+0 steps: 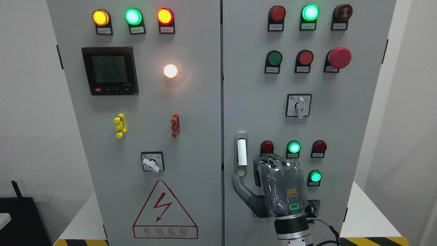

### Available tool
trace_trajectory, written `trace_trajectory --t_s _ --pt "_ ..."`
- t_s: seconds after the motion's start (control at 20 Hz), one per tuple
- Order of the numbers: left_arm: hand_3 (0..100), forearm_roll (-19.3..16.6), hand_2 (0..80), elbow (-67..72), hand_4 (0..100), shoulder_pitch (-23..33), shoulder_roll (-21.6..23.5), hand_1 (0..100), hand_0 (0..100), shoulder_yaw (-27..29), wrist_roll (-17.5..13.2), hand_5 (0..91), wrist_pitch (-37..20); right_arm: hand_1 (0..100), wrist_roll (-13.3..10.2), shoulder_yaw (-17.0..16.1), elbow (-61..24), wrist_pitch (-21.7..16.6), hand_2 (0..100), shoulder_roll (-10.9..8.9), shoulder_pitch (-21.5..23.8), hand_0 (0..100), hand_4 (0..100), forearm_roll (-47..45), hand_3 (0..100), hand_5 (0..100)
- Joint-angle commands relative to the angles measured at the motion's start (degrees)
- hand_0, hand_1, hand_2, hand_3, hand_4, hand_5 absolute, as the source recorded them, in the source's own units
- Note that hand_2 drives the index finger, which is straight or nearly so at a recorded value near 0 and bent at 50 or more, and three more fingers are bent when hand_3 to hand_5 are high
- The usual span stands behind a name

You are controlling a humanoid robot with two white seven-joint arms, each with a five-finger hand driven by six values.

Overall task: Release door handle
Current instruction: 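Raise the right hand and wrap its fingers around the handle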

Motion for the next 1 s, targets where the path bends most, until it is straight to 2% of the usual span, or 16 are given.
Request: trace_trajectory --t_s 0.0,0.95 --pt "0 0.0 0.0 1.14 0 -0.01 -0.02 39 12 -0.79 -0.04 0.0 0.03 45 0.0 -0.13 1.91 0.04 95 0.24 -1.29 27 91 -0.04 100 99" --pt "0 0.0 0.0 1.14 0 -0.01 -0.02 39 12 -0.79 -0.04 0.0 0.03 41 0.09 0.05 3.14 0.48 96 0.24 -2.97 29 91 -0.04 100 99"
